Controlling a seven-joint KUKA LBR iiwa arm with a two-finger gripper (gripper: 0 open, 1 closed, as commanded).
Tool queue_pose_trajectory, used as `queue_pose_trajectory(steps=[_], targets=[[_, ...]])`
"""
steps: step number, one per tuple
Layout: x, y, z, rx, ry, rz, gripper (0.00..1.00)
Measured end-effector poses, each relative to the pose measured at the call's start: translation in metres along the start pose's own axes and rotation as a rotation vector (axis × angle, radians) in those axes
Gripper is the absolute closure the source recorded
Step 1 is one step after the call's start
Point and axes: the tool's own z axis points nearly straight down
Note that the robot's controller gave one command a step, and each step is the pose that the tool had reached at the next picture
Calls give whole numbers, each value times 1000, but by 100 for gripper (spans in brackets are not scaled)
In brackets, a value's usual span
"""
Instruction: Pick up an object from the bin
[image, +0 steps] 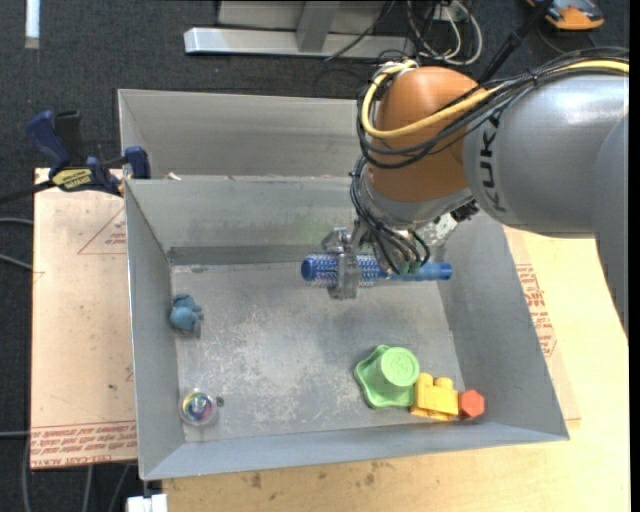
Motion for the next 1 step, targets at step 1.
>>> queue_pose_trajectory(steps=[1], targets=[[-1,0,-11,0,6,0,100]])
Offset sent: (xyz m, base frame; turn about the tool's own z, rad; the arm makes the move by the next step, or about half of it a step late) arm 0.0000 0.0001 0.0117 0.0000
